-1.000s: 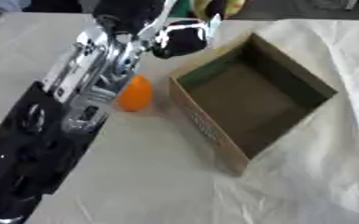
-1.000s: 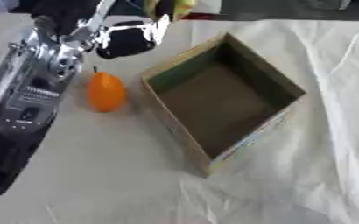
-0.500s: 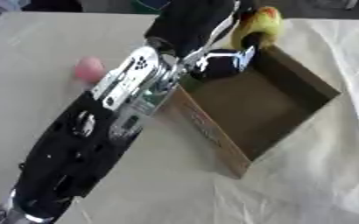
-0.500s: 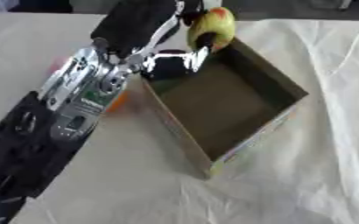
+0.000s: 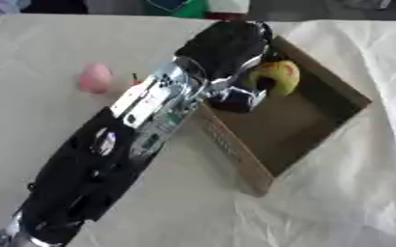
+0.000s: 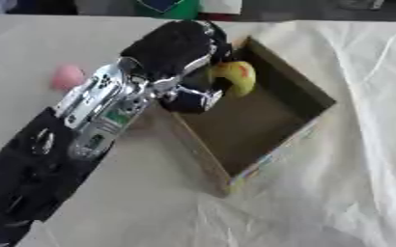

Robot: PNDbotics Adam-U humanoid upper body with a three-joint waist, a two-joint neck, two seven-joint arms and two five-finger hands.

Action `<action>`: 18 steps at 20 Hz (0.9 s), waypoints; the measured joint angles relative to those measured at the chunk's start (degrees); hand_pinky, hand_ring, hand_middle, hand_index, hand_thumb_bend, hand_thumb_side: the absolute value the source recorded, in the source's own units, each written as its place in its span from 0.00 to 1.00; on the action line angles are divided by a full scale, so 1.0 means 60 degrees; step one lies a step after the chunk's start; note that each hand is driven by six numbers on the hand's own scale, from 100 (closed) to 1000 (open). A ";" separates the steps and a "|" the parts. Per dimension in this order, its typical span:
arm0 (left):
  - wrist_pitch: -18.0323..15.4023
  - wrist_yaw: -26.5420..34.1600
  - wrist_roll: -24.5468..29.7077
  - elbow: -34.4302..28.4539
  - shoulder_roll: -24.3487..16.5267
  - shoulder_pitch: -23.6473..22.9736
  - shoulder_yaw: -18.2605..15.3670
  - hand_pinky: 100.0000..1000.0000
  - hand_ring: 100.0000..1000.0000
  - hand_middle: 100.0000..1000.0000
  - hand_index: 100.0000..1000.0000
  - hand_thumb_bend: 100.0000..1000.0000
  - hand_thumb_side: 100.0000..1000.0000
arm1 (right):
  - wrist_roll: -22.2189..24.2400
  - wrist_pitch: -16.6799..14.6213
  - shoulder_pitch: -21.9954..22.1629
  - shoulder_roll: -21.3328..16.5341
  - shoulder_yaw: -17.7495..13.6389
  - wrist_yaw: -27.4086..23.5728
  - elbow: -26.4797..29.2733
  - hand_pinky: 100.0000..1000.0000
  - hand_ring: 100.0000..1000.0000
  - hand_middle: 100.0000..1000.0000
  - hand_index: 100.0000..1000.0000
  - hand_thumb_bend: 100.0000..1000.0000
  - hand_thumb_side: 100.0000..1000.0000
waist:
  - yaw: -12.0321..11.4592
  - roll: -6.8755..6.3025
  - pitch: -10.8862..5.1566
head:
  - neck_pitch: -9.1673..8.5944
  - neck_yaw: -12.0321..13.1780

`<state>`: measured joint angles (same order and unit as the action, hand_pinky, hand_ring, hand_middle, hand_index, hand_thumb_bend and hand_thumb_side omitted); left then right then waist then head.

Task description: Pick up objects on the table and place them in the box.

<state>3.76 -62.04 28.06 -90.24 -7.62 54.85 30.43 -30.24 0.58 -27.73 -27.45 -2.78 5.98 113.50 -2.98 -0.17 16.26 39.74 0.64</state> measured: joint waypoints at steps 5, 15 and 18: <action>-0.0207 -0.0231 0.0958 0.0054 0.0005 -0.0026 0.0015 0.38 0.61 0.60 0.77 0.17 0.40 | 0.0008 0.0009 0.0006 0.0001 0.0000 -0.0005 0.0000 0.70 0.53 0.40 0.61 0.00 0.33 | -0.0036 -0.0008 0.0000 | 0.0001 -0.0001; -0.0193 -0.1245 0.1381 -0.0228 -0.0034 -0.0096 -0.0089 0.47 0.73 0.73 0.90 0.56 0.73 | 0.0004 0.0019 0.0087 0.0001 -0.0004 -0.0005 0.0000 0.70 0.53 0.40 0.61 0.00 0.33 | -0.0080 -0.0008 -0.0010 | 0.0002 -0.0018; 0.0043 -0.1414 0.0841 -0.0512 -0.0110 -0.0140 -0.0241 0.43 0.71 0.70 0.87 0.49 0.71 | -0.0007 0.0027 0.0095 0.0001 -0.0006 -0.0005 0.0000 0.70 0.53 0.40 0.61 0.00 0.33 | -0.0096 -0.0004 -0.0033 | 0.0002 -0.0029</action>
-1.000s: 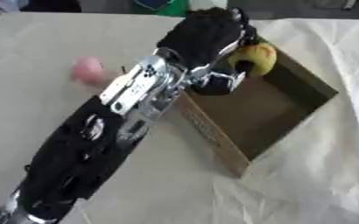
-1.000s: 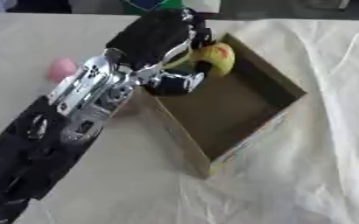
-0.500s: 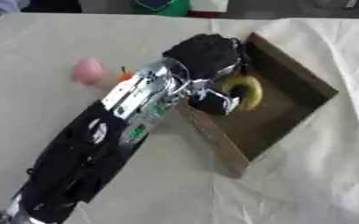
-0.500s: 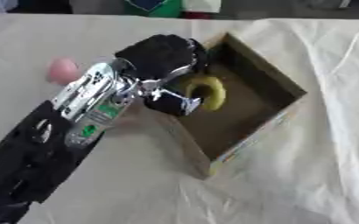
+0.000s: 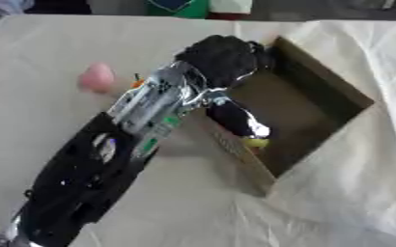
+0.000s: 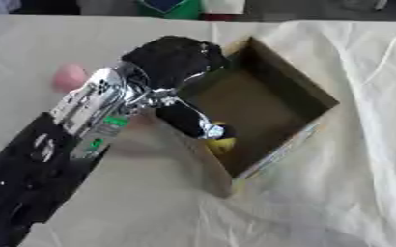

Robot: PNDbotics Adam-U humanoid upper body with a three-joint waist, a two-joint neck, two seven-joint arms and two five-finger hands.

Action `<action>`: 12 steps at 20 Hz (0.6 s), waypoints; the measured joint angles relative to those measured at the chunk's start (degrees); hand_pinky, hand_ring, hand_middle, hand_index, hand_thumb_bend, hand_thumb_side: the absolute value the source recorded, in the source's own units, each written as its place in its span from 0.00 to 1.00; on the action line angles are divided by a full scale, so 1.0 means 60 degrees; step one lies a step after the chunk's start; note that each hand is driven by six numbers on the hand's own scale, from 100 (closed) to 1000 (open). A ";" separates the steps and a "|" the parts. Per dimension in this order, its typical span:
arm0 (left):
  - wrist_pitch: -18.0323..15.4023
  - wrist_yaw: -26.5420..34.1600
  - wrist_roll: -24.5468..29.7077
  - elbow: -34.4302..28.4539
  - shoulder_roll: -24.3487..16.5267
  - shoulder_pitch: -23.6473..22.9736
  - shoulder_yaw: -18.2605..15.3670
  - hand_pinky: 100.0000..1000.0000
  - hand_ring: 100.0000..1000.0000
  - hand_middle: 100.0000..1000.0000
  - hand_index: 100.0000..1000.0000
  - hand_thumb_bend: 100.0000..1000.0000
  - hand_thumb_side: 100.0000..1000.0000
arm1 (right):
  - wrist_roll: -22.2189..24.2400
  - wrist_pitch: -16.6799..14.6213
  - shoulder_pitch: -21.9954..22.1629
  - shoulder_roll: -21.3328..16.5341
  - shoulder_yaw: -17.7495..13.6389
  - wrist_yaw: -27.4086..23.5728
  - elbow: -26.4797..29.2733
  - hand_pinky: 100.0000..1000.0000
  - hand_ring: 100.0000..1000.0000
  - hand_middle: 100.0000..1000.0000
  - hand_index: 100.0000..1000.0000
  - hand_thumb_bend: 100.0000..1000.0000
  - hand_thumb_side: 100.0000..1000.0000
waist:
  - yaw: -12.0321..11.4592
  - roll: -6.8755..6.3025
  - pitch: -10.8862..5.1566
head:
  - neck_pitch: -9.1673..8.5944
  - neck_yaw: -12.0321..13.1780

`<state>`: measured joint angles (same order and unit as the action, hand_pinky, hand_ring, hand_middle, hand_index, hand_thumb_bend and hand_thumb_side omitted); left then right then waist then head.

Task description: Pick up objects on the table and place them in the box.

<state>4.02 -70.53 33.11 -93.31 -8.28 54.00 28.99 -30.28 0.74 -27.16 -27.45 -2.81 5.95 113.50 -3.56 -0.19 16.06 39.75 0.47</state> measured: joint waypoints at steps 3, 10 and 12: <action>0.0346 0.0019 -0.0616 -0.0428 -0.0132 -0.0061 -0.0237 0.39 0.67 0.67 0.84 0.40 0.69 | -0.0031 0.0009 0.0079 0.0000 -0.0009 0.0000 0.0000 0.70 0.53 0.40 0.61 0.00 0.33 | -0.0058 0.0007 -0.0035 | 0.0000 -0.0008; 0.1361 0.0836 -0.1449 -0.1527 -0.0809 -0.0254 -0.1166 0.40 0.68 0.68 0.84 0.43 0.74 | -0.0090 0.0051 0.0166 -0.0001 -0.0064 0.0000 0.0000 0.70 0.54 0.40 0.61 0.00 0.33 | -0.0158 0.0052 -0.0059 | 0.0004 -0.0051; 0.1496 0.1033 -0.1254 -0.1561 -0.1140 -0.0266 -0.1400 0.44 0.71 0.71 0.86 0.49 0.78 | -0.0094 0.0054 0.0170 -0.0002 -0.0066 0.0001 0.0000 0.70 0.54 0.40 0.61 0.00 0.33 | -0.0179 0.0058 -0.0083 | 0.0007 -0.0076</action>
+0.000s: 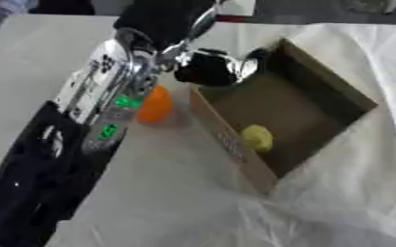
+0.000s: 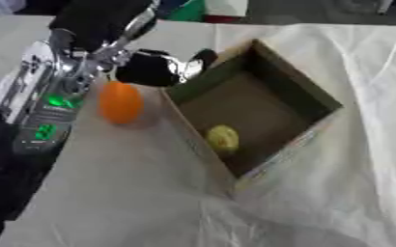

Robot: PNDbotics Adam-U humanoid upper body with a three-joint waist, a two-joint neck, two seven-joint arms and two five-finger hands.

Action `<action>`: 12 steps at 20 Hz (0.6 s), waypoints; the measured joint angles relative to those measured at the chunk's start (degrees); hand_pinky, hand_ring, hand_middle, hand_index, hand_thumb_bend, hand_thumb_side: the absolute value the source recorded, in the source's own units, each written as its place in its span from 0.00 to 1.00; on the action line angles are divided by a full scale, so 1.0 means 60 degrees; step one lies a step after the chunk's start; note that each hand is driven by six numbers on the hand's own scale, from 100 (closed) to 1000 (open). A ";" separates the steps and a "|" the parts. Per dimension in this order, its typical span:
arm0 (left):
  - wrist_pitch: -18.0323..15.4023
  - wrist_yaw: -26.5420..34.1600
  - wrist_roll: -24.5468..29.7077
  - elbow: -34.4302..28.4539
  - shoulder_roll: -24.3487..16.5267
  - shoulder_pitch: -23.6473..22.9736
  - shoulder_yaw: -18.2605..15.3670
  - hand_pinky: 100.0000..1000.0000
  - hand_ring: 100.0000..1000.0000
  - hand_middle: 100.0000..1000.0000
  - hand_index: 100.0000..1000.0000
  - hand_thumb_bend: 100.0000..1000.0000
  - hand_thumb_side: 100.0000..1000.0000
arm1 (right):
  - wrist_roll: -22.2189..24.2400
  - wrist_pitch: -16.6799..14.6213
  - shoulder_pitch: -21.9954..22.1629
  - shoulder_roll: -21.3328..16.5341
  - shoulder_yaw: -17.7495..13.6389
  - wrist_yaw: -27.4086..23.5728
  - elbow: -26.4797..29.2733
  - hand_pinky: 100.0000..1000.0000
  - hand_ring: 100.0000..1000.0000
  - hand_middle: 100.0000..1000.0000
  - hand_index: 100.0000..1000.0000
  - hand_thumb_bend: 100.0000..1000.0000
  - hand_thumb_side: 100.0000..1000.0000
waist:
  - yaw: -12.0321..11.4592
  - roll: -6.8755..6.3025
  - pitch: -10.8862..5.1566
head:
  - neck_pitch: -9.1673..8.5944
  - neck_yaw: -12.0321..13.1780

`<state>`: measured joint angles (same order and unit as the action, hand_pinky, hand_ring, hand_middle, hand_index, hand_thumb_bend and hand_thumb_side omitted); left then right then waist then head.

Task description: Pick up objects on the table and place them in the box.

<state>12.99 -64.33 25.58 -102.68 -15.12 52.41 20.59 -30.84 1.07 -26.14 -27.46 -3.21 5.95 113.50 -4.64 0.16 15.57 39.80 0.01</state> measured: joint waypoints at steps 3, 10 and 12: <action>-0.0037 0.0175 0.0475 0.0073 -0.0555 -0.0020 -0.0285 0.48 0.73 0.74 0.87 0.61 0.84 | -0.0012 0.0010 0.0052 -0.0002 -0.0023 0.0001 0.0000 0.70 0.54 0.40 0.61 0.00 0.32 | 0.0000 0.0002 -0.0007 | 0.0004 -0.0031; -0.0311 0.0395 0.1189 0.0854 -0.1619 -0.0287 -0.0809 0.52 0.75 0.76 0.89 0.67 0.87 | -0.0026 0.0022 0.0099 -0.0013 -0.0052 0.0005 0.0000 0.70 0.54 0.40 0.61 0.00 0.32 | -0.0009 0.0024 -0.0010 | 0.0004 -0.0109; -0.0402 0.0462 0.1361 0.1124 -0.1795 -0.0346 -0.0894 0.53 0.76 0.76 0.89 0.67 0.87 | -0.0036 0.0032 0.0129 -0.0015 -0.0052 0.0006 0.0000 0.70 0.54 0.40 0.61 0.00 0.32 | -0.0011 0.0029 -0.0011 | 0.0004 -0.0111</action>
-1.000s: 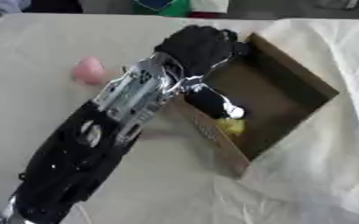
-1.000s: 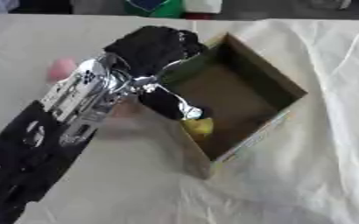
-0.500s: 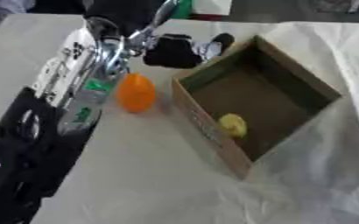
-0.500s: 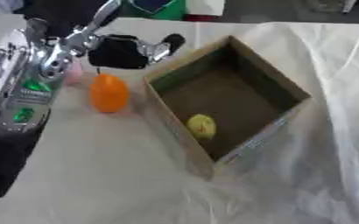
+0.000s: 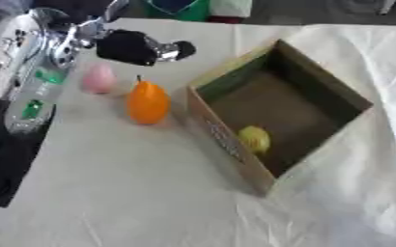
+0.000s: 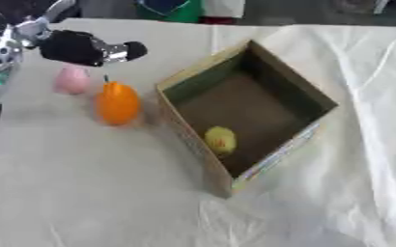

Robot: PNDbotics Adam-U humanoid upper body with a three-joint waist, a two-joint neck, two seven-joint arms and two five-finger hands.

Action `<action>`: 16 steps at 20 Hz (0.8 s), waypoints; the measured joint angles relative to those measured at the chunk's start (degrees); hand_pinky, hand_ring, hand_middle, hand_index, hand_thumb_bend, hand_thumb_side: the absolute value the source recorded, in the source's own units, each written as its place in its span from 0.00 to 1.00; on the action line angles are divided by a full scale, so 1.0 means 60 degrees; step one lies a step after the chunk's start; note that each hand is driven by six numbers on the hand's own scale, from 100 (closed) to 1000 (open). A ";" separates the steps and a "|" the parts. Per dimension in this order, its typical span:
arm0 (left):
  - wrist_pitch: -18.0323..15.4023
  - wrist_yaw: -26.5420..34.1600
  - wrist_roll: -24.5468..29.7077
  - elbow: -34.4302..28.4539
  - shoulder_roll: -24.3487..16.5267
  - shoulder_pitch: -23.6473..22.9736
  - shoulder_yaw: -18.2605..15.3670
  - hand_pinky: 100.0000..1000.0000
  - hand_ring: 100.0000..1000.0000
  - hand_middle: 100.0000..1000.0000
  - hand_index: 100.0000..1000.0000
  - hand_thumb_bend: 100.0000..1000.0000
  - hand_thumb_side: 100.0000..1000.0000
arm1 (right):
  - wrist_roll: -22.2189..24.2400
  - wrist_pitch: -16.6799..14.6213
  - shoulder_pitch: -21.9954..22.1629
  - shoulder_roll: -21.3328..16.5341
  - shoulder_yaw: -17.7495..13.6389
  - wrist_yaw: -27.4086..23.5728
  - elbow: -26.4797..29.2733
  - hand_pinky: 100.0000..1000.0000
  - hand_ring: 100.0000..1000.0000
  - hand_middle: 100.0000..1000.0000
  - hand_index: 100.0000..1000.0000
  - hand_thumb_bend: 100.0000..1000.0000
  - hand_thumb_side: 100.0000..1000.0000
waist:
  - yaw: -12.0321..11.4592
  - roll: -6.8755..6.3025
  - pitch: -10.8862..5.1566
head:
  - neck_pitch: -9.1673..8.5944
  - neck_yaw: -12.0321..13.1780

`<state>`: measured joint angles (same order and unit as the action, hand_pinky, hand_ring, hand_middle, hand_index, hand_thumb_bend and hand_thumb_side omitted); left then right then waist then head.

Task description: Pick up objects on the table and place them in the box.

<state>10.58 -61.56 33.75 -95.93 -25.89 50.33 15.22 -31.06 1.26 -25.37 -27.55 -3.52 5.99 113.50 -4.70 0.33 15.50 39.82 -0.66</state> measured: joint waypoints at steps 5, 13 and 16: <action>-0.0289 0.0386 0.0465 0.0595 -0.0143 -0.0153 -0.0113 0.53 0.76 0.76 0.90 0.66 0.85 | -0.0005 0.0005 0.0033 -0.0004 -0.0003 0.0002 0.0000 0.70 0.54 0.40 0.61 0.00 0.32 | -0.0003 0.0016 -0.0001 | 0.0000 -0.0003; -0.0645 0.1518 0.1290 0.1418 -0.0117 -0.0155 -0.0088 0.54 0.77 0.78 0.92 0.71 0.83 | -0.0006 0.0007 0.0034 -0.0004 -0.0004 0.0003 0.0000 0.70 0.54 0.40 0.61 0.00 0.32 | 0.0072 0.0025 -0.0002 | -0.0006 0.0009; -0.0727 0.1594 0.1438 0.1805 -0.0015 -0.0150 -0.0025 0.55 0.77 0.77 0.90 0.71 0.82 | -0.0004 0.0009 0.0034 -0.0004 -0.0004 0.0003 0.0000 0.70 0.54 0.40 0.61 0.00 0.32 | 0.0085 0.0025 -0.0001 | -0.0010 0.0025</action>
<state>6.22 -52.00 42.38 -85.10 -25.98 49.43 15.07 -31.09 1.31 -25.16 -27.57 -3.54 6.01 113.50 -4.20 0.48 15.50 39.77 -0.51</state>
